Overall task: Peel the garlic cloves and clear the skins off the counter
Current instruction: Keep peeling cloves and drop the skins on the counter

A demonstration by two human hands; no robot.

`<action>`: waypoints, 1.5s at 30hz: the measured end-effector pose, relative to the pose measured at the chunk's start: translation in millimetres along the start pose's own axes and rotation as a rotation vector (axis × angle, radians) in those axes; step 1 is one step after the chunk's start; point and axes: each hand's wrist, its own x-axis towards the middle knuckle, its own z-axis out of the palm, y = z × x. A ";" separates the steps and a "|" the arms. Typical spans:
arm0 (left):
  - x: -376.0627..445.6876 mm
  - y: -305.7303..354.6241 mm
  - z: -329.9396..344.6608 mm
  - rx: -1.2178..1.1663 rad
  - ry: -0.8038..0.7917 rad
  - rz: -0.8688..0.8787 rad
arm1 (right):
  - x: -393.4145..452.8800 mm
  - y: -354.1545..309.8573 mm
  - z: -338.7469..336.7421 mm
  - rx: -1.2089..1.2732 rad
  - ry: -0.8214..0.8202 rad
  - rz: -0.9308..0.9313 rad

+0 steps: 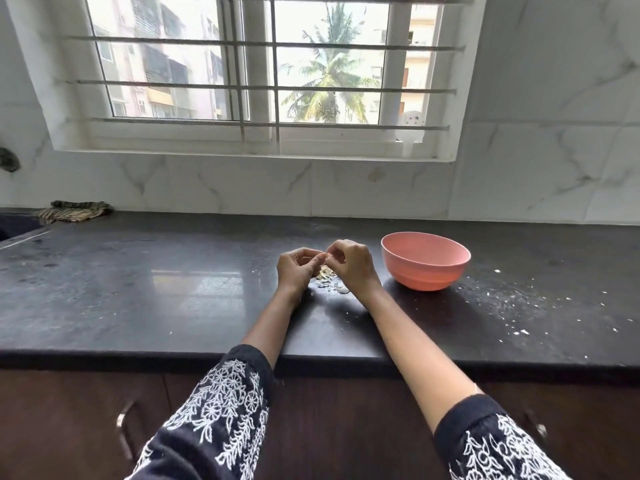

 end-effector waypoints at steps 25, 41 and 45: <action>3.5 -2.8 2.7 0.142 -0.046 0.074 | -2.1 -3.8 -4.4 0.679 -0.031 0.493; -2.4 4.5 1.9 0.373 0.023 0.297 | 0.5 1.4 -2.2 0.418 -0.047 0.366; -4.7 4.7 2.5 0.443 0.036 0.324 | -0.4 1.0 -2.5 0.391 -0.038 0.340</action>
